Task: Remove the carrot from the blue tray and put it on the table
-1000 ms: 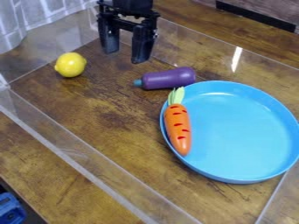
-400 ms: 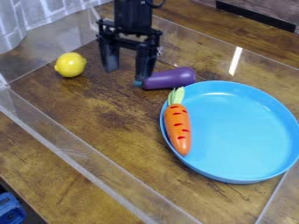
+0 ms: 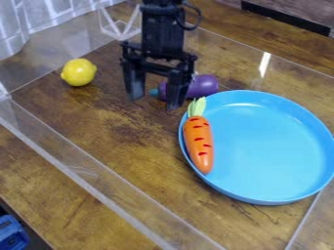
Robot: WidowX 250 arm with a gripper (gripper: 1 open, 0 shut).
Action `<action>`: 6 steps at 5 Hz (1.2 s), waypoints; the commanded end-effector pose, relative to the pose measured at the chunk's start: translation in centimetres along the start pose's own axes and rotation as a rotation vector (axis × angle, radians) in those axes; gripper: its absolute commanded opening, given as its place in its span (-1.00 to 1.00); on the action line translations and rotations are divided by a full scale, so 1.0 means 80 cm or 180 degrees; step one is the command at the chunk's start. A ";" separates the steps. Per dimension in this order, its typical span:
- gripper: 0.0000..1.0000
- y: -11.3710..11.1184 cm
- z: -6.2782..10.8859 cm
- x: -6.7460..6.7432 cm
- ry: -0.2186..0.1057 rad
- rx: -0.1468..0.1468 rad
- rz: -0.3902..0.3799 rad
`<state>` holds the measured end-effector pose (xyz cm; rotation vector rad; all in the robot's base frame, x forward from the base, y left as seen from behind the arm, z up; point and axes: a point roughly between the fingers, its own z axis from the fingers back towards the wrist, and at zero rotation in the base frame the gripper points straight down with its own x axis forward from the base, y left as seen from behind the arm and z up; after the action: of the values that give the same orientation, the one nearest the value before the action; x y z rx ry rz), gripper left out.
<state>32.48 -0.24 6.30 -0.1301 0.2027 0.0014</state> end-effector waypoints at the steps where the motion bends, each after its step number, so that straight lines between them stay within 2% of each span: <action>1: 1.00 -0.022 0.036 -0.003 -0.0353 0.0003 -0.0103; 3: 1.00 -0.044 0.024 -0.004 -0.0345 -0.0029 -0.0181; 6: 1.00 -0.072 0.007 -0.008 -0.0327 -0.0135 -0.0212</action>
<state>31.58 -5.17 5.82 -0.1748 0.1604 -0.0291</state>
